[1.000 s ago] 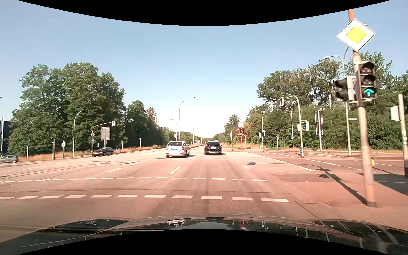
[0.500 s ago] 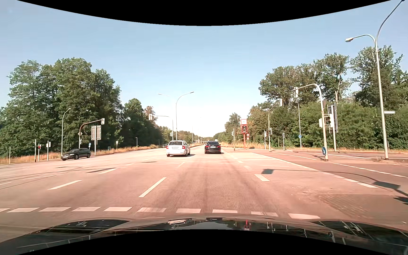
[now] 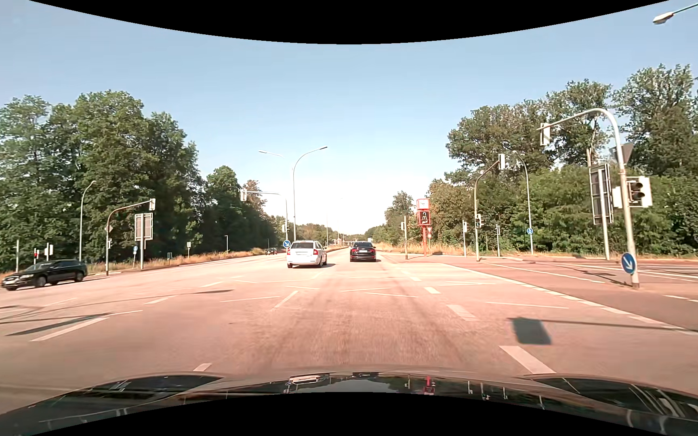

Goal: Follow the waypoints while adhering to traffic rules and regulations

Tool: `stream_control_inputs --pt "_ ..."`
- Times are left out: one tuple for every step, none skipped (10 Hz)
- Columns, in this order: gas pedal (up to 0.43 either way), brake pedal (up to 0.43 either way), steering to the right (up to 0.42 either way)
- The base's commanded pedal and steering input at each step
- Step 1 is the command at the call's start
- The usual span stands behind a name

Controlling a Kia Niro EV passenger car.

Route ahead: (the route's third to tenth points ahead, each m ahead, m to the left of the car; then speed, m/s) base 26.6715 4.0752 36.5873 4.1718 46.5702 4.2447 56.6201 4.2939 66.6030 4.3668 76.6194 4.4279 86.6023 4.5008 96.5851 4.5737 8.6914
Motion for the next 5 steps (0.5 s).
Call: stream_control_inputs --pt "0.268 0.000 0.000" --pt "0.268 0.000 0.000" --pt "0.268 0.000 0.000" --pt "0.268 0.000 0.000" --pt "0.268 0.000 0.000"
